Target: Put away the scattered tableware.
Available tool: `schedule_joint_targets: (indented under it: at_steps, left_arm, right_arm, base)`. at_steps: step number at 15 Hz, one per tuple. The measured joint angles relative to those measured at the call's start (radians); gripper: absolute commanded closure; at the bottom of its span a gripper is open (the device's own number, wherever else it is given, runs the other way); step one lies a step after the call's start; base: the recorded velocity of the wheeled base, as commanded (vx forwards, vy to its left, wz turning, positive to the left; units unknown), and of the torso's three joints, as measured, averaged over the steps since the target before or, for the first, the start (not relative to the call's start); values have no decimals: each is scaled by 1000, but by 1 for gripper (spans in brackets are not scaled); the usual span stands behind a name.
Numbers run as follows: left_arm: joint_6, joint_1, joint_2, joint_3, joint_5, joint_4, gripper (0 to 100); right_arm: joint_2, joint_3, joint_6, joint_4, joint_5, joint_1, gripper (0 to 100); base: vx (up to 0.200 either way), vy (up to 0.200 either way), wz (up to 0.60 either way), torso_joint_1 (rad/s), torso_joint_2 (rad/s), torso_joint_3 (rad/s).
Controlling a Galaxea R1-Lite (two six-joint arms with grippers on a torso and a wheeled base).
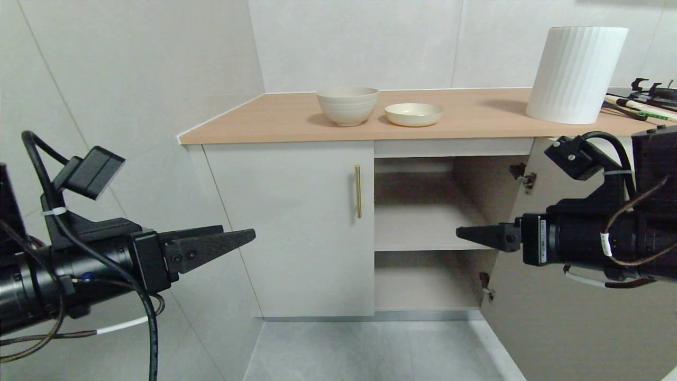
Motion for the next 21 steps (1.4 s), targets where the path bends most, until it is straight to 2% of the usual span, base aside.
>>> schedule_joint_targets:
  at_steps: [3,7,21]
  left_arm:
    - [-1,-1,0,-41,3,-1,0]
    - [-1,-6,13,-52,13,-5,0]
    - [-1,-5,43,-52,14,-6,0]
  right_arm:
    - [32,-31,4,101,-34,-7,0]
    - [37,-49,19,116,-52,-7,0]
    - [0,-12,16,111,-49,-7,0]
  base:
    - [0,0,0,0,0,0]
    - [0,0,0,0,0,0]
    - [200,0,0,4,1,3]
